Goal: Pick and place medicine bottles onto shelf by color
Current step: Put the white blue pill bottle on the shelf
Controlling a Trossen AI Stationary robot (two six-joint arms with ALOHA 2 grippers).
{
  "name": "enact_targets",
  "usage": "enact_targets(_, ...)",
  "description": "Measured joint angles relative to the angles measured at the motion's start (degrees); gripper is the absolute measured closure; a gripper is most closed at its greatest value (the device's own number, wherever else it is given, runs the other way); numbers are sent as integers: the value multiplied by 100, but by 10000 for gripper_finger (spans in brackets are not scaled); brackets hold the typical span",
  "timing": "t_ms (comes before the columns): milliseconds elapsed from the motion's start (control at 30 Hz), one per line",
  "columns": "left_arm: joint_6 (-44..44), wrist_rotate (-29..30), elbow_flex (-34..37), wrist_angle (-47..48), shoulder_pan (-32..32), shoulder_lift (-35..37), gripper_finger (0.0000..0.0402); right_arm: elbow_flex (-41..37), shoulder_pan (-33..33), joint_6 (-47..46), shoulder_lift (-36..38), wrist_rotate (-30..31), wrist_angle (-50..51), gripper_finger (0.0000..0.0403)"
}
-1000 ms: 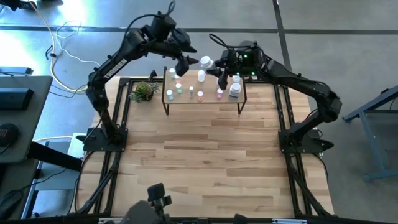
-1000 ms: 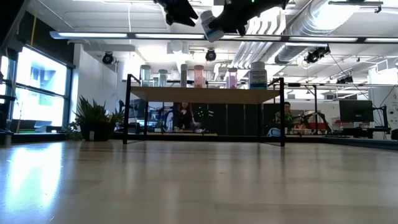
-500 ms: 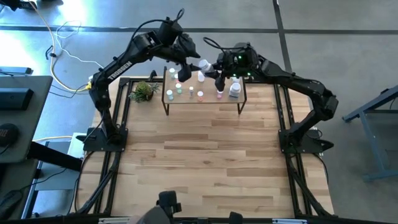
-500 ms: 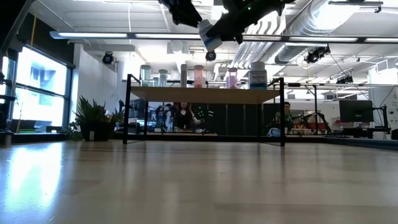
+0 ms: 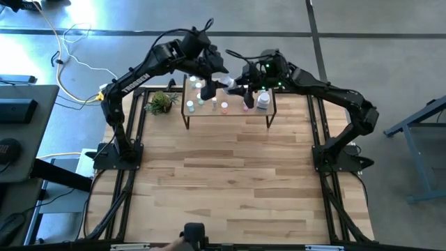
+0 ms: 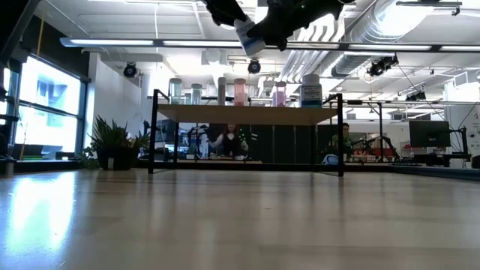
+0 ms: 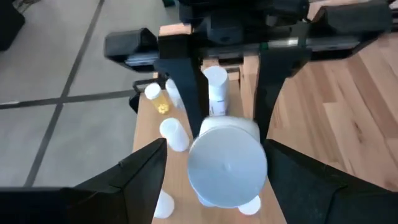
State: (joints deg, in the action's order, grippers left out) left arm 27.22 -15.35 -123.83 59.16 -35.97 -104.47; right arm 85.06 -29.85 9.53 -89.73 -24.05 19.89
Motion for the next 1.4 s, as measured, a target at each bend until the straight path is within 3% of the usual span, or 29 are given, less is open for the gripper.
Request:
enact_targets(400,-4,56,2,319,47,-7,151,0,55,-15,0,-92,-112,265)
enact_targets(933,126,13,2,317,51,-7,235,2,66,47,2,-57,-79,265)
enact_targets(1300,152,21,2,317,49,-7,240,4,77,88,4,83,-58,264)
enact_targets(1400,168,35,2,312,49,-7,241,7,76,88,4,133,-60,249)
